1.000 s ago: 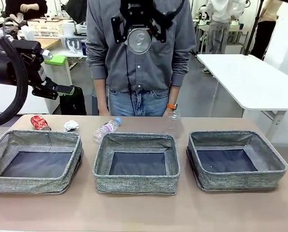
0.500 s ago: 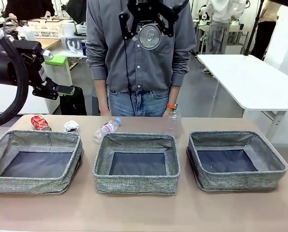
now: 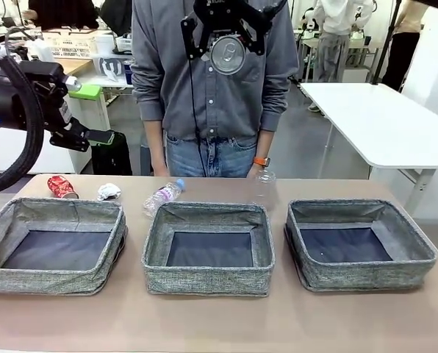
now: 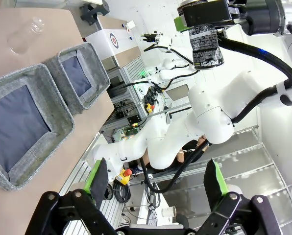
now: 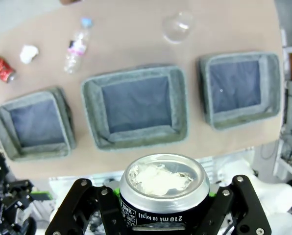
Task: Sort the waste into the appropriate baskets.
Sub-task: Pick up the waste item pointed out by the person, then place the picked waste into the Fabric basket indicated by the person.
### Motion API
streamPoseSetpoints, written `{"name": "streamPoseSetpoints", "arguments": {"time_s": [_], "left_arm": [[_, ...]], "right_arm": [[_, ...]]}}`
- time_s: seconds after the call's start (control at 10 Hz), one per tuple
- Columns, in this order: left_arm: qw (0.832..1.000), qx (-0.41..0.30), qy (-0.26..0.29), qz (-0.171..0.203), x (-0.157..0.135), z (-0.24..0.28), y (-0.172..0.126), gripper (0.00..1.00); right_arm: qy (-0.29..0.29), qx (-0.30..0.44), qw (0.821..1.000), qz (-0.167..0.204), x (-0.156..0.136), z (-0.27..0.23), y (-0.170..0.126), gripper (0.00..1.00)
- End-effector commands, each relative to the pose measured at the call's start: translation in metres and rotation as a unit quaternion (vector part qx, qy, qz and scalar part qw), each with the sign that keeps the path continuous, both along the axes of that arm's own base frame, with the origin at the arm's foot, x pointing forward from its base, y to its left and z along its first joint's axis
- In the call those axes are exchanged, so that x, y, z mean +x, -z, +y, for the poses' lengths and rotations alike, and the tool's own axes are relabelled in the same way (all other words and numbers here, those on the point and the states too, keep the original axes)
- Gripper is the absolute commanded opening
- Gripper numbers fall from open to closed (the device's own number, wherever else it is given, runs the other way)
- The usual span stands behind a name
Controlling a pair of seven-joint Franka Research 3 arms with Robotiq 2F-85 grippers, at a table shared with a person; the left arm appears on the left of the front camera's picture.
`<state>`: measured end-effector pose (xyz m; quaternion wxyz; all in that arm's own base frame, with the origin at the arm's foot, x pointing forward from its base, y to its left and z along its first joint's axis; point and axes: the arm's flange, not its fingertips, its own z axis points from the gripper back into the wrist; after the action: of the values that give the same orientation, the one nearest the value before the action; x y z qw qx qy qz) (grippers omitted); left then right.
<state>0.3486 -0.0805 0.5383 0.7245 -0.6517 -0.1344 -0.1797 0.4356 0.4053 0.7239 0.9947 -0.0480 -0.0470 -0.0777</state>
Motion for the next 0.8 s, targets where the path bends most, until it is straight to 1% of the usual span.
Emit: {"name": "streamPoseSetpoints", "arguments": {"time_s": [0.0,0.7], "left_arm": [[1.0,-0.006,0.004,-0.011,-0.0009,-0.0013,-0.0006,1.0],[1.0,-0.006,0.004,-0.011,-0.0009,-0.0013,-0.0006,1.0]], "right_arm": [[0.006,0.004,1.0,-0.004,-0.0026,-0.0003,-0.0033,0.06],[0.006,0.004,1.0,-0.004,-0.0026,-0.0003,-0.0033,0.06]]}}
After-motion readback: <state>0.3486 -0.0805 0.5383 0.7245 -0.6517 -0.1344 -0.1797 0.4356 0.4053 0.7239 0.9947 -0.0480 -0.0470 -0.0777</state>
